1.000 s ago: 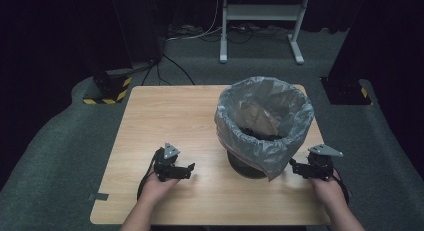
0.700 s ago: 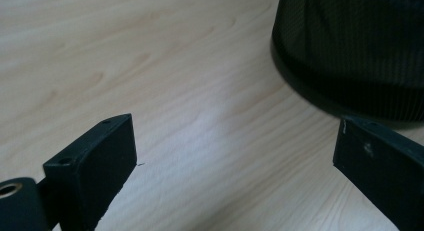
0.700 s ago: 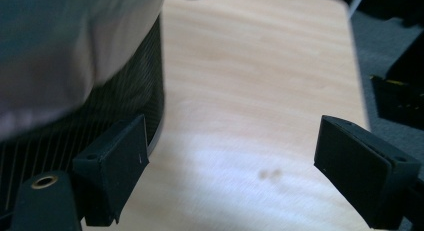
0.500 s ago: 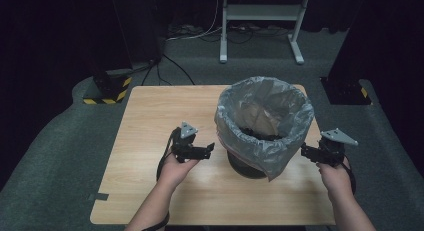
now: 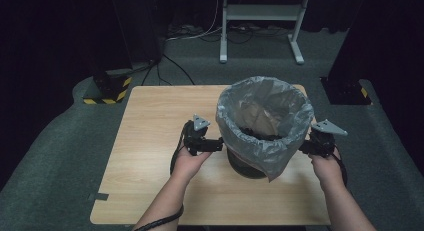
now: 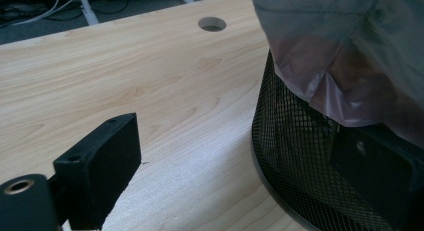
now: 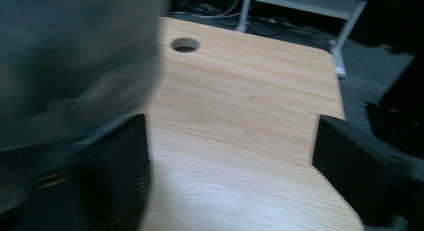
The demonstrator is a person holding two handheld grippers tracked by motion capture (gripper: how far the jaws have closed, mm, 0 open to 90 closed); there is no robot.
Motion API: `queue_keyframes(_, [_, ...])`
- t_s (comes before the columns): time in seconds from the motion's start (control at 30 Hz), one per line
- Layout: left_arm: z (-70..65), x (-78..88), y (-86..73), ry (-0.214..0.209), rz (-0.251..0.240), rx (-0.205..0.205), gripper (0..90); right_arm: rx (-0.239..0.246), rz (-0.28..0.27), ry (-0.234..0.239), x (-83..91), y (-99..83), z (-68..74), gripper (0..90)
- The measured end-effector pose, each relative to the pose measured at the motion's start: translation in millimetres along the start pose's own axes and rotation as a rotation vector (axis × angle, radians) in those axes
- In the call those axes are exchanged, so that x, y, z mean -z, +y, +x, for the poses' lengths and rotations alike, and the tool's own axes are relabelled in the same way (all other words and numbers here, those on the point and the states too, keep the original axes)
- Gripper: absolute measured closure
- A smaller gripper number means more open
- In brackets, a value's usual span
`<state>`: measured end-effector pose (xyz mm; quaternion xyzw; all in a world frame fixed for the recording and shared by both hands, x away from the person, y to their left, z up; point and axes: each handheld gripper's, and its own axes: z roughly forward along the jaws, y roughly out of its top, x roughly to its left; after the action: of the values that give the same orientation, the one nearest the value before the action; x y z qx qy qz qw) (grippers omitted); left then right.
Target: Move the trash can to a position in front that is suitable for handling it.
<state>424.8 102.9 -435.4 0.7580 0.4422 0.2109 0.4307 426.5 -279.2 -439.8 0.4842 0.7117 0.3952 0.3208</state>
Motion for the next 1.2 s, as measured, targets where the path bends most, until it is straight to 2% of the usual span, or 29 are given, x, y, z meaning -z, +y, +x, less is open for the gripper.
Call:
queue_keyframes(0.13, [3.4,4.7,-3.0,0.003,-0.011,0.012,10.0,-0.002,-0.005,-0.001,3.2,-0.4,11.4,33.2])
queue_keyframes(0.27, [9.2,12.0,-8.3,0.01,-0.022,0.025,14.1,0.014,-0.011,0.009,7.4,-1.9,23.2,35.0])
queue_keyframes(0.33, [13.0,15.7,-11.5,0.007,-0.025,0.038,14.2,0.034,-0.016,0.028,12.0,-3.9,31.7,33.6])
queue_keyframes(0.43, [16.6,20.2,-15.4,0.001,-0.024,0.049,14.2,0.04,-0.021,0.038,14.7,-5.6,35.3,31.0])
queue_keyframes(0.57, [17.3,23.6,-19.4,-0.006,-0.013,0.021,13.5,0.025,-0.025,0.032,17.9,-8.7,36.0,20.6])
queue_keyframes(0.6, [17.7,24.8,-20.5,-0.008,-0.017,0.023,13.2,0.008,-0.022,0.029,19.4,-10.7,34.0,16.8])
queue_keyframes(0.63, [18.3,26.5,-21.8,-0.007,-0.019,0.028,13.2,0.008,-0.022,0.029,19.4,-10.7,34.0,16.8])
queue_keyframes(0.7, [20.6,30.0,-24.6,-0.001,-0.026,0.031,13.2,-0.024,-0.028,0.019,21.4,-12.7,32.6,16.6])
queue_keyframes(0.73, [21.5,32.0,-26.1,-0.002,-0.028,0.036,13.1,-0.071,-0.026,0.043,23.7,-14.4,29.9,16.6])
queue_keyframes(0.77, [22.6,34.4,-27.5,-0.003,-0.031,0.037,13.1,-0.071,-0.026,0.043,23.7,-14.4,29.9,16.6])
queue_keyframes(0.87, [24.6,43.4,-32.5,-0.008,-0.059,0.047,13.0,-0.14,-0.015,0.042,26.2,-16.4,27.4,16.6])
queue_keyframes(0.97, [26.0,51.1,-38.8,0.0,-0.077,0.056,13.0,-0.173,-0.015,0.004,28.7,-21.1,26.3,17.2])
queue_keyframes(1.07, [27.1,56.7,-45.8,0.0,-0.088,0.061,13.9,-0.242,-0.021,-0.002,32.4,-25.6,24.9,16.9])
queue_keyframes(1.13, [27.1,60.6,-47.4,-0.003,-0.095,0.057,13.9,-0.242,-0.022,-0.004,35.9,-24.4,23.8,17.5])
queue_keyframes(1.2, [28.0,65.8,-47.5,0.002,-0.103,0.056,13.9,-0.213,-0.055,-0.01,42.7,-22.3,23.4,17.4])
